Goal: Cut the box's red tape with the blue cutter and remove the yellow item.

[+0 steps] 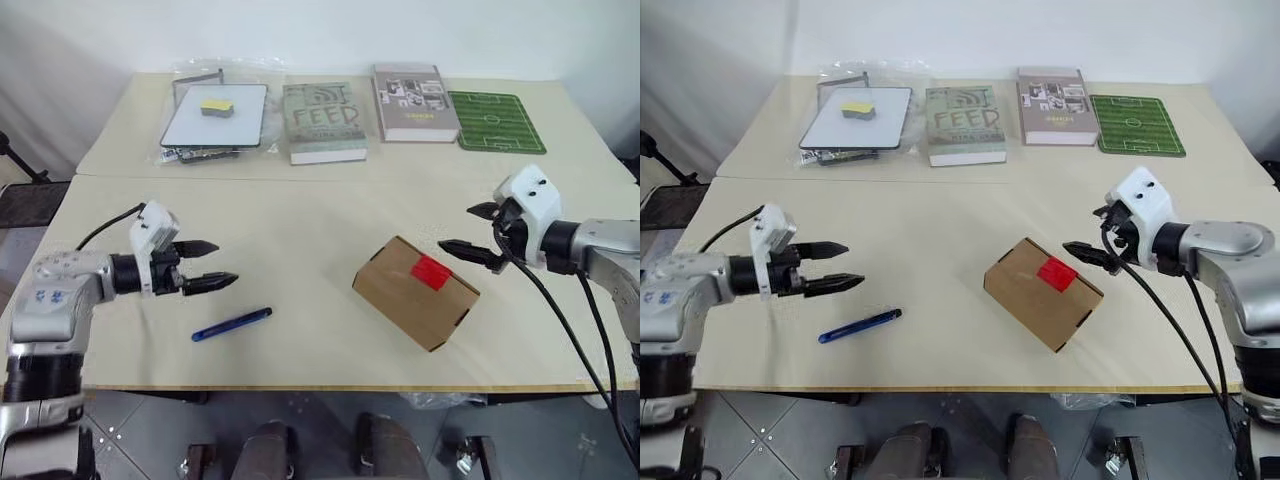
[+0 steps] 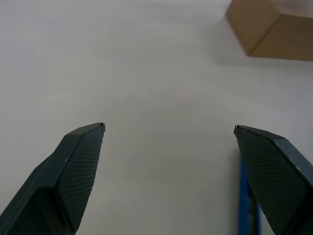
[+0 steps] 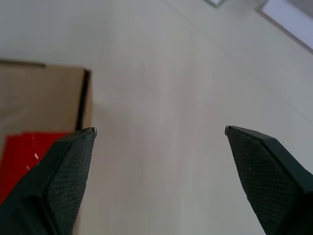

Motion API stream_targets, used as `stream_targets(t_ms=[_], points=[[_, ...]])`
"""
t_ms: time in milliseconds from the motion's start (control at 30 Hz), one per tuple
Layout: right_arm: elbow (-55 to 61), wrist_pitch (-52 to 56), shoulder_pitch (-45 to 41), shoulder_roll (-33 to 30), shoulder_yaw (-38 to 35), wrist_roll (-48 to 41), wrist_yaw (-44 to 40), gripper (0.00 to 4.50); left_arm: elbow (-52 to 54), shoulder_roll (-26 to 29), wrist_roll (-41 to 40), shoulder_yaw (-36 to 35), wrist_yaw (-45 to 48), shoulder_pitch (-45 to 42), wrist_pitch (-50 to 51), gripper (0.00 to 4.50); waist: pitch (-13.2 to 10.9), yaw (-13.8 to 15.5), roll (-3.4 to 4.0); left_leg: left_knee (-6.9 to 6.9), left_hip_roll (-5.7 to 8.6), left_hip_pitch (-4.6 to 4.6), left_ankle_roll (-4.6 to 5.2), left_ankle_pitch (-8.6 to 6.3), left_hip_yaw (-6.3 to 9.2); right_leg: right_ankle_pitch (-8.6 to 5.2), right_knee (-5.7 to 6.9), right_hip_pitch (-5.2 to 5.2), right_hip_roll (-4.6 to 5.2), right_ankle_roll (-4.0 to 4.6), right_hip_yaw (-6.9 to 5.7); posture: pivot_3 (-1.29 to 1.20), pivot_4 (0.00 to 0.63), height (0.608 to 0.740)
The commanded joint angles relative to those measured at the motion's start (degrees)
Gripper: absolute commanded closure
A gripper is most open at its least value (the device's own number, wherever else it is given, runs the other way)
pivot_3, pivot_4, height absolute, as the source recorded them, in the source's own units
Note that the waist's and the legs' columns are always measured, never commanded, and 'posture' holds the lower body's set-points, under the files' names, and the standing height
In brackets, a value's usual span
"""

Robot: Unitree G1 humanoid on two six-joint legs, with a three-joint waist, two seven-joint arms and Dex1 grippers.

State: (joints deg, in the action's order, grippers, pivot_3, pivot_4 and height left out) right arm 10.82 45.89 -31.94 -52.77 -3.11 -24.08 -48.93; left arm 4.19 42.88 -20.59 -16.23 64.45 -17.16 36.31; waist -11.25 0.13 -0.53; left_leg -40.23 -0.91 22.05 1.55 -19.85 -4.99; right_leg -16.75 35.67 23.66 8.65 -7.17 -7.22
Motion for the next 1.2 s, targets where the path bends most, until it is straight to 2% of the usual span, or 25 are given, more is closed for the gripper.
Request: stream_targets(t_ms=[33, 300, 600, 733, 833, 967, 1033, 1133, 1200], points=[[0.12, -1.24, -1.82, 0.84, 0.4, -0.99, -2.17, 0.06, 4.69, -0.58, -4.37, -4.29, 1.01, 4.8, -4.55, 0.0, 0.0, 0.02, 0.0, 0.0, 0.0, 0.01, 0.0, 0.0, -0.01, 0.0, 0.0, 0.0, -0.01, 0.0, -0.04, 0.0, 0.15, 0.74], [1.42, -1.31, -1.12, 1.6, 1.54, -0.79, -3.72, 0.06, 7.22, 1.48, -3.47, -1.98, 3.95, 15.27, -14.18, 0.0, 0.0, -0.23, 0.0, 0.06, -0.01, -0.01, -0.02, 0.01, -0.15, 0.02, 0.0, 0.04, -0.02, 0.04, 0.01, 0.0, 0.15, 0.74], [1.36, -2.31, -0.44, 2.17, 1.71, 0.07, -3.12, 0.06, -1.79, 6.83, 1.89, 2.94, 8.43, 20.87, -25.0, 0.0, 0.01, -0.28, 0.02, 0.12, -0.04, -0.04, -0.02, 0.0, -0.17, 0.04, -0.01, 0.09, -0.02, 0.07, 0.08, 0.0, 0.15, 0.74], [1.69, -2.01, -0.25, 2.3, 1.63, 0.03, -2.73, 0.06, -6.1, 8.44, 5.51, 6.14, 7.25, 20.3, -28.13, 0.0, 0.07, -0.34, 0.13, 0.26, -0.04, -0.29, -0.01, -0.01, -0.21, 0.04, 0.01, 0.05, -0.02, 0.08, 0.26, 0.0, 0.15, 0.74], [1.9, -1.94, 0.01, 2.15, 1.51, -0.03, -2.6, 0.0, -7.3, 8.39, 4.21, 6.65, 7.88, 19.92, -28.9, 0.57, 0.12, -0.37, 0.23, 0.36, -0.04, -0.64, 0.01, -0.02, -0.37, 0.04, 0.05, -0.12, -0.02, 0.08, 0.47, 0.0, 0.15, 0.74], [2.15, -1.61, -0.06, 2.18, 1.33, -0.1, -2.22, 0.0, -8.65, 9.39, 6.03, 9.25, 7.66, 18.85, -28.73, 1.67, 0.19, -0.55, 0.34, 0.46, -0.09, -0.8, -0.02, -0.06, -0.51, 0.05, 0.1, -0.11, -0.02, 0.09, 0.61, 0.0, 0.15, 0.74], [2.21, -1.58, 0.01, 2.16, 1.28, -0.07, -2.06, 0.0, -9.46, 10.07, 7.42, 10.78, 7.13, 18.19, -28.68, 1.67, 0.29, -0.59, 0.51, 0.51, -0.09, -0.85, -0.04, -0.07, -0.55, 0.05, 0.09, -0.11, -0.02, 0.1, 0.64, 0.0, 0.15, 0.74], [2.65, -1.38, 0.3, 2.17, 1.15, -0.22, -1.75, 0.0, -10.55, 10.2, 7.74, 11.89, 7.48, 17.9, -30.67, 2.21, 0.56, -0.52, 0.97, 0.55, -0.07, -0.86, -0.01, -0.08, -0.6, 0.05, 0.07, -0.1, -0.01, 0.1, 0.66, 0.0, 0.15, 0.74], [2.84, -1.27, 0.51, 2.07, 1.05, -0.32, -1.61, 0.0, -10.62, 10.14, 7.92, 12.46, 7.37, 17.7, -30.87, 2.75, 0.62, -0.59, 1.06, 0.57, -0.08, -0.9, 0.02, -0.11, -0.66, 0.05, 0.06, -0.09, -0.01, 0.1, 0.68, 0.0, 0.15, 0.74]])
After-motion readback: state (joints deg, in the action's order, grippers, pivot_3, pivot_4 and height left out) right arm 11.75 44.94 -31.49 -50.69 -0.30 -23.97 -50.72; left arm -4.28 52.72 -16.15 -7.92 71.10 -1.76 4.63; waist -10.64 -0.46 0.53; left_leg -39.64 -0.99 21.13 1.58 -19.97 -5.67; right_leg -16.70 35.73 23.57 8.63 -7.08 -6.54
